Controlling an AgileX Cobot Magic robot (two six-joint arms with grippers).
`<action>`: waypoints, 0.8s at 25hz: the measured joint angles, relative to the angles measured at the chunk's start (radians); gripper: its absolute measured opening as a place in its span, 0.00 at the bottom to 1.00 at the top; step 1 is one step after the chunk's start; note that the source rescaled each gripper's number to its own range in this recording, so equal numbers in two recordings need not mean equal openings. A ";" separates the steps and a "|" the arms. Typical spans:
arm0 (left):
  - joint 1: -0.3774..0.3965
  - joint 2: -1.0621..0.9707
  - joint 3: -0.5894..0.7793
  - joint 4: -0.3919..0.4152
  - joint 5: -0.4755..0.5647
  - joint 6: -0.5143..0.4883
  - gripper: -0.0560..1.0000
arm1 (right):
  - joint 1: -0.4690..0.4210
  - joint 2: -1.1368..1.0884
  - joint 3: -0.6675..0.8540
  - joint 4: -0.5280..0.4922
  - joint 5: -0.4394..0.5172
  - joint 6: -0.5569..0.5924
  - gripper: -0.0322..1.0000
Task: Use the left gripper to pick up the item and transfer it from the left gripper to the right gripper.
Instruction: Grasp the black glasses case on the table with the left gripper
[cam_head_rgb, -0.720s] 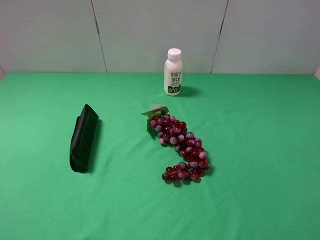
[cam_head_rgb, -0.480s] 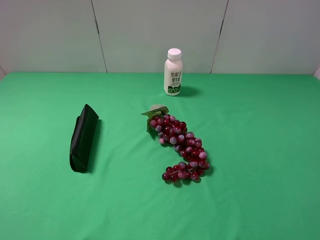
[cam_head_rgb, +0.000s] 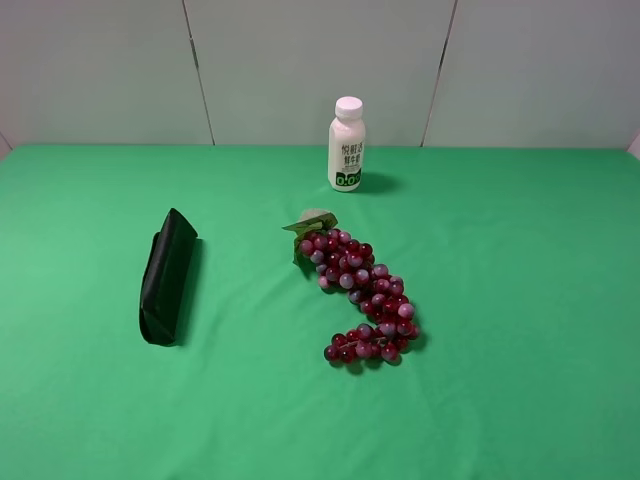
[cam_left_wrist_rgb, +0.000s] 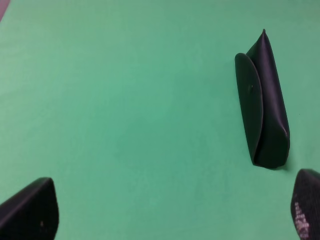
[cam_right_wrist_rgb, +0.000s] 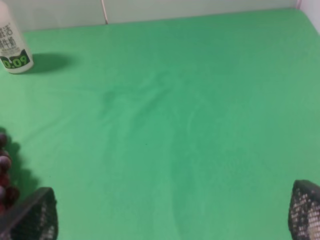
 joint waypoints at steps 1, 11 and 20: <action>0.000 0.000 0.000 0.000 0.000 0.000 0.90 | 0.000 0.000 0.000 0.000 0.000 0.000 1.00; 0.000 0.019 -0.016 0.000 0.016 0.000 0.90 | 0.000 0.000 0.000 0.000 0.000 0.000 1.00; 0.000 0.287 -0.152 -0.005 0.010 0.010 0.99 | 0.000 0.000 0.000 0.000 0.001 0.000 1.00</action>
